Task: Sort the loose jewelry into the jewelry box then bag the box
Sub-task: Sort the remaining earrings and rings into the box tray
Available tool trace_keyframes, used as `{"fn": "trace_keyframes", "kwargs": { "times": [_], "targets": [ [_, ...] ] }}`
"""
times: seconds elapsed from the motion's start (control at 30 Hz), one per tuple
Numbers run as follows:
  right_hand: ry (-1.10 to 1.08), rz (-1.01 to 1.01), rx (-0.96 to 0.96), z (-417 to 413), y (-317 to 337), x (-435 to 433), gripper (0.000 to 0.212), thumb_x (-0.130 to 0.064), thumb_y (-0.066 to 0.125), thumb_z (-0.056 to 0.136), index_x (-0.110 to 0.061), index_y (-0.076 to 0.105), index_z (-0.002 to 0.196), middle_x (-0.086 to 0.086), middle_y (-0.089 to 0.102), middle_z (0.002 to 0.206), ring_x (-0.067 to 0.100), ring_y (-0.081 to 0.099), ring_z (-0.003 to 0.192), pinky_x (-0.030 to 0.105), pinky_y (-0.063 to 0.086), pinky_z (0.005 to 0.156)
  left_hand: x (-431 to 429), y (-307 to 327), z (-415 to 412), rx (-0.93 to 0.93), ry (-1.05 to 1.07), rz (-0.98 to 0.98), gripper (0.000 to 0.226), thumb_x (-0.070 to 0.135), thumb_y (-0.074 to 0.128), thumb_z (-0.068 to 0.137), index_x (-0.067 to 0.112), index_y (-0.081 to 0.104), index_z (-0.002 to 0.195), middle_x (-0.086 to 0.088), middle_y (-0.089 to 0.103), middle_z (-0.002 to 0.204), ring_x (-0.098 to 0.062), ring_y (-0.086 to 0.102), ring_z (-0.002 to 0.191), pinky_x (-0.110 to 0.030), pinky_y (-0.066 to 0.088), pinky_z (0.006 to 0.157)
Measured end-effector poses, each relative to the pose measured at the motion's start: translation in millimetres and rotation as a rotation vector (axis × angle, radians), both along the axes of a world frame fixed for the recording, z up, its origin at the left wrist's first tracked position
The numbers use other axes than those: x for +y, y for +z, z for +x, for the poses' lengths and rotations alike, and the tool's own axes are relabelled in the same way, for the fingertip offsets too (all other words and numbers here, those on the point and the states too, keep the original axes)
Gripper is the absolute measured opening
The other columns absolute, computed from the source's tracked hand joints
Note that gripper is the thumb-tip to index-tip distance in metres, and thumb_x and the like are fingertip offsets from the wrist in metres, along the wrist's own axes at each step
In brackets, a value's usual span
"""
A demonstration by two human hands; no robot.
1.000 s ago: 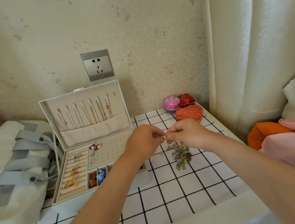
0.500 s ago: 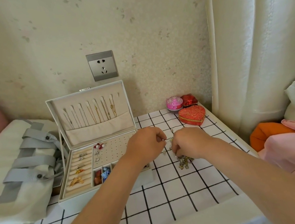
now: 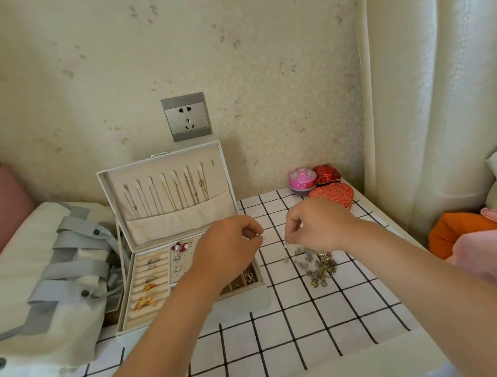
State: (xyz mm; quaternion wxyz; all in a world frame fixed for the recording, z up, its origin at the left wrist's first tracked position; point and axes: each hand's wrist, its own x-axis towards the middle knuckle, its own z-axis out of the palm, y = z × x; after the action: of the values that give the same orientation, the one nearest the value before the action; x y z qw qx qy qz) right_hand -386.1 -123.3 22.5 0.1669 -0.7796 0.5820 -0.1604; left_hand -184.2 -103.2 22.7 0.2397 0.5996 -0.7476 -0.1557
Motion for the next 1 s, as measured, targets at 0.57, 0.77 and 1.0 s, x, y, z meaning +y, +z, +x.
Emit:
{"fn": "trace_keyframes", "kwargs": {
  "times": [0.57, 0.77, 1.0],
  "targets": [
    [0.051, 0.046, -0.481, 82.6, 12.6, -2.6, 0.012, -0.020, 0.078, 0.083, -0.029, 0.072, 0.077, -0.008, 0.072, 0.077, -0.001, 0.063, 0.069, 0.014, 0.046, 0.066, 4.6, -7.5, 67.3, -0.085, 0.073, -0.020, 0.015, 0.036, 0.070, 0.086, 0.035, 0.075, 0.100, 0.018, 0.070, 0.092, 0.004, 0.056, 0.077, -0.021, 0.047, 0.084],
    [0.061, 0.006, -0.451, 100.1, 13.1, -5.9, 0.019, -0.016, 0.079, 0.082, -0.032, 0.069, 0.080, -0.012, 0.067, 0.077, -0.002, 0.062, 0.070, 0.010, 0.042, 0.064, 5.4, -3.7, 80.3, 0.087, 0.044, -0.081, 0.025, 0.028, 0.063, 0.093, 0.034, 0.068, 0.116, 0.021, 0.067, 0.096, -0.002, 0.058, 0.089, -0.025, 0.048, 0.086],
    [0.096, -0.080, -0.476, 127.2, 19.7, -4.2, 0.018, -0.017, 0.082, 0.079, -0.028, 0.070, 0.087, -0.011, 0.070, 0.078, -0.010, 0.061, 0.066, 0.005, 0.043, 0.059, 11.9, 8.8, 93.6, 0.448, 0.093, -0.058, 0.012, 0.032, 0.077, 0.083, 0.034, 0.071, 0.093, 0.016, 0.072, 0.084, 0.004, 0.063, 0.080, -0.009, 0.047, 0.072]
  ]
}}
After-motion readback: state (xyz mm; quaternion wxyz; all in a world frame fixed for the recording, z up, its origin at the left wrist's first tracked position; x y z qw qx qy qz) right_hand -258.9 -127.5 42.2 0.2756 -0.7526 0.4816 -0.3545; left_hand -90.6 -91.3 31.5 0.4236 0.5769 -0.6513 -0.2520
